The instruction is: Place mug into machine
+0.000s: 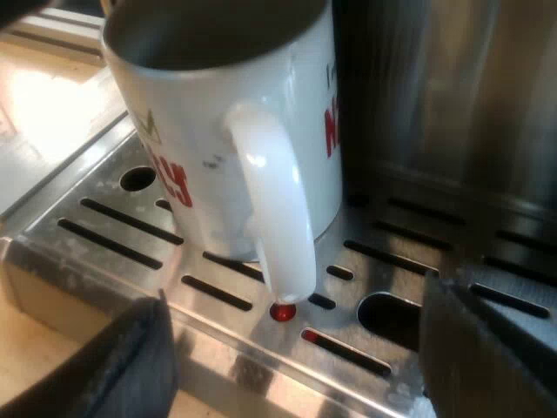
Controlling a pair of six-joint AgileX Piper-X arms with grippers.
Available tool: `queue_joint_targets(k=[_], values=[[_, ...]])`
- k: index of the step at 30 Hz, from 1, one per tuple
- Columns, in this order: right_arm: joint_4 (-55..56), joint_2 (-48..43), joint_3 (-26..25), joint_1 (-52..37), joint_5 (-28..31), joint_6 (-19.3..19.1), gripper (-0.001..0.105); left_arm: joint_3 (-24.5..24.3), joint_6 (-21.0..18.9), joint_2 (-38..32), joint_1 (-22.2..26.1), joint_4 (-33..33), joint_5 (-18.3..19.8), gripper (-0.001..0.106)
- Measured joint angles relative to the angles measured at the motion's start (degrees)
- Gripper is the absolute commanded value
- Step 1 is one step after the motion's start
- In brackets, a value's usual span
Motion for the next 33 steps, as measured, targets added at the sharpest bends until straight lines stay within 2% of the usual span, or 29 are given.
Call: queue_joint_targets(k=[8,13,18,21,23,25,27,32,33], values=[[8.45,-10.75,0.11,0.0,0.0,0.02,0.062,-4.85,0.32,-0.39,0.0,9.41,-1.32,0.079],[10.12,-15.67,0.11,0.0,0.0,-0.48,0.062,-8.83,0.95,-6.57,0.0,17.02,-1.92,0.079],[11.48,-18.24,0.02,0.0,0.0,-0.48,0.062,-10.41,0.94,-11.14,0.0,23.47,-2.07,0.079],[11.93,-18.54,-1.17,0.0,0.0,-0.48,0.062,-11.9,0.94,-16.17,0.0,28.7,-2.07,0.079],[12.02,-18.54,-2.51,0.84,0.16,-0.61,0.061,-12.23,0.94,-16.79,0.0,29.26,-2.07,0.079],[12.01,-18.54,-4.1,2.85,0.16,-2.06,0.053,-13.12,0.94,-18.73,0.0,30.06,-2.64,0.079],[12.01,-18.54,-5.8,5.66,1.38,-4.38,0.048,-16.73,0.94,-22.56,0.0,32.83,-4.63,0.079],[11.9,-18.69,-6.81,8.08,3.01,-5.26,0.045,-19.43,0.94,-23.75,0.0,33.25,-5.14,0.079],[11.89,-18.68,-7.09,9.89,5.2,-5.59,0.044,-19.78,0.94,-23.75,0.0,33.42,-5.14,0.079]])
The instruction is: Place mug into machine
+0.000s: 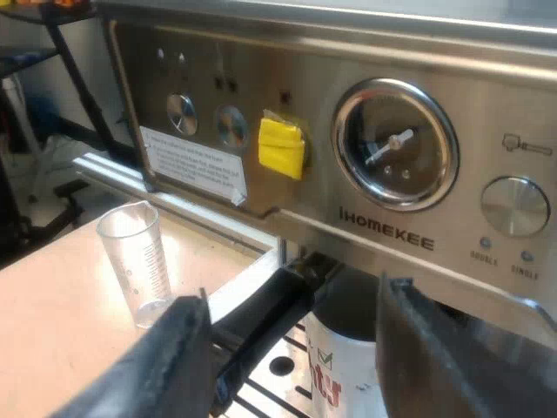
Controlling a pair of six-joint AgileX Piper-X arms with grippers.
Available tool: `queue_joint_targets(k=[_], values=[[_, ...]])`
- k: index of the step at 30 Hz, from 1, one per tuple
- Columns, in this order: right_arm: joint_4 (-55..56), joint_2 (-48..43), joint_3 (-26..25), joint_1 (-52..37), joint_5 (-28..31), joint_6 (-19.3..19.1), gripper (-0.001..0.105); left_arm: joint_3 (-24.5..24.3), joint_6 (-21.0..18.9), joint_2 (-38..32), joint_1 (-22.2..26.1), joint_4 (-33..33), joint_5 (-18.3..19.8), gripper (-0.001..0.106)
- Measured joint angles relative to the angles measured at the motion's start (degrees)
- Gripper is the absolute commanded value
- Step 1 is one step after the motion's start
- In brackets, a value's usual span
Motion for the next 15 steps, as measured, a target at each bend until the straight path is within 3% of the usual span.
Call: queue_joint_targets(k=[1,6,11,15], values=[[0.0,0.0,0.0,0.29,0.39,0.0,0.043,-0.27,0.0,0.0,0.0,0.38,0.0,0.079],[-2.91,1.68,-0.16,1.45,1.37,0.0,0.016,-1.41,0.0,0.0,0.0,1.67,-0.11,0.079],[-4.8,6.85,-3.45,1.47,1.65,1.2,0.003,-1.71,0.0,0.0,0.0,2.22,-0.14,0.079],[-5.23,9.53,-5.77,1.47,1.92,1.2,0.0,-1.71,0.0,0.0,0.0,2.21,-0.14,0.079]])
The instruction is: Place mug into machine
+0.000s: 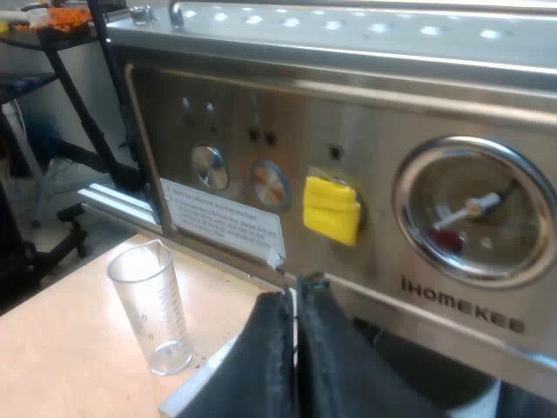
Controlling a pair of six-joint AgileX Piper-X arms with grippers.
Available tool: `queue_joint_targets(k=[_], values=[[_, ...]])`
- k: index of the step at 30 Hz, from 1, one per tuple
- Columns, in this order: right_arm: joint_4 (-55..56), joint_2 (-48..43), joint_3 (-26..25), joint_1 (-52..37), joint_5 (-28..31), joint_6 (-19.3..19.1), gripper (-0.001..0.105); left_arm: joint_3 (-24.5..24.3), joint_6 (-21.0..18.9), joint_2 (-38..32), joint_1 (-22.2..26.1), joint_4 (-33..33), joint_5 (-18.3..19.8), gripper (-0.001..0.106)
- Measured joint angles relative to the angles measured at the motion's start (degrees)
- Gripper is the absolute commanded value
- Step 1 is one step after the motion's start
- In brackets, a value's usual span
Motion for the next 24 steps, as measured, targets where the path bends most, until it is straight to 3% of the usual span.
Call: queue_joint_targets(k=[15,24], values=[[-0.43,11.28,-8.57,0.0,3.56,0.34,0.0,0.0,0.0,0.0,0.0,0.0,0.0,0.079],[-3.05,15.15,-10.74,0.14,10.31,-1.37,0.0,0.0,0.0,0.0,0.0,0.0,0.84,0.079]])
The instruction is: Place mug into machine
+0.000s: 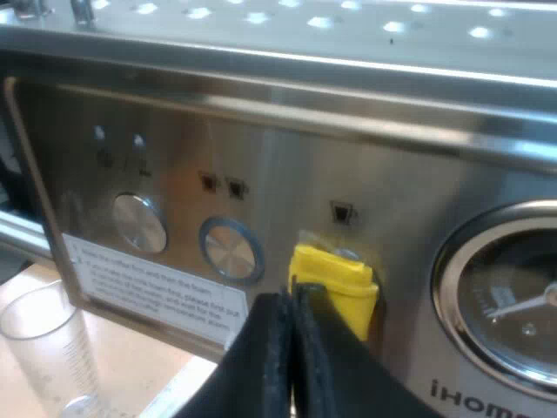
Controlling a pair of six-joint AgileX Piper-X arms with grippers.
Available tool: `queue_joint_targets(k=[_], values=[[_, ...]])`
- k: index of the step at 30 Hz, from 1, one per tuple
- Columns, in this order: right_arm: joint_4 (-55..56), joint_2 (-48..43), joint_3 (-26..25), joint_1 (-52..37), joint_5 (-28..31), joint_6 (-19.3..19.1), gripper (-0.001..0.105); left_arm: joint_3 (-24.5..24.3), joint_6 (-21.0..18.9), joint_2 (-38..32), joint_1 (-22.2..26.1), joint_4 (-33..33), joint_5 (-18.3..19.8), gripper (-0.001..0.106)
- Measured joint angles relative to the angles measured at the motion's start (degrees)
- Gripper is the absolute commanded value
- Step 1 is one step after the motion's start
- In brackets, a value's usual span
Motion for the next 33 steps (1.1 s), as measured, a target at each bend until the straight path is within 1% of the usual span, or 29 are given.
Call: queue_joint_targets(k=[4,7,15,21,24,25,26,27,29,30,32,33], values=[[-0.76,0.34,0.0,0.65,4.66,-1.47,0.0,0.0,0.0,0.0,0.0,0.0,0.21,0.079],[-0.76,0.34,0.0,0.64,6.02,-1.68,0.0,0.0,0.0,0.0,0.0,0.0,0.21,0.079],[-0.97,0.34,0.0,0.06,5.12,-1.54,0.0,0.0,0.0,0.0,0.0,0.0,0.21,0.079],[-0.53,0.15,0.0,1.21,5.88,-1.54,0.001,0.0,0.0,0.0,0.0,0.0,-0.01,0.079],[1.47,-1.26,0.0,2.47,5.55,-1.54,0.014,0.0,0.0,0.0,0.0,-0.11,-0.04,0.079],[2.34,-1.87,-0.14,3.03,5.32,-1.54,0.029,0.0,0.0,0.0,0.0,-0.11,-0.04,0.079],[4.41,-3.21,-0.35,4.14,5.18,-1.54,0.039,0.0,0.0,0.0,0.0,-0.11,-0.04,0.079],[5.41,-3.69,-0.32,4.55,5.18,-1.54,0.044,0.0,0.0,0.0,0.0,-0.11,-0.04,0.079],[8.38,-5.21,-0.32,5.78,5.18,-1.54,0.061,-0.15,0.0,0.0,0.0,-0.11,-0.04,0.079],[9.03,-5.56,-0.32,5.99,5.18,-1.54,0.064,-0.43,0.0,0.0,0.0,0.16,-0.04,0.079],[11.42,-7.21,-0.32,6.88,5.38,-1.54,0.073,-1.52,0.0,0.0,0.0,0.87,-0.04,0.079],[11.82,-7.54,-0.32,7.12,5.66,-1.54,0.075,-2.0,0.0,0.0,0.0,1.16,-0.04,0.079]])
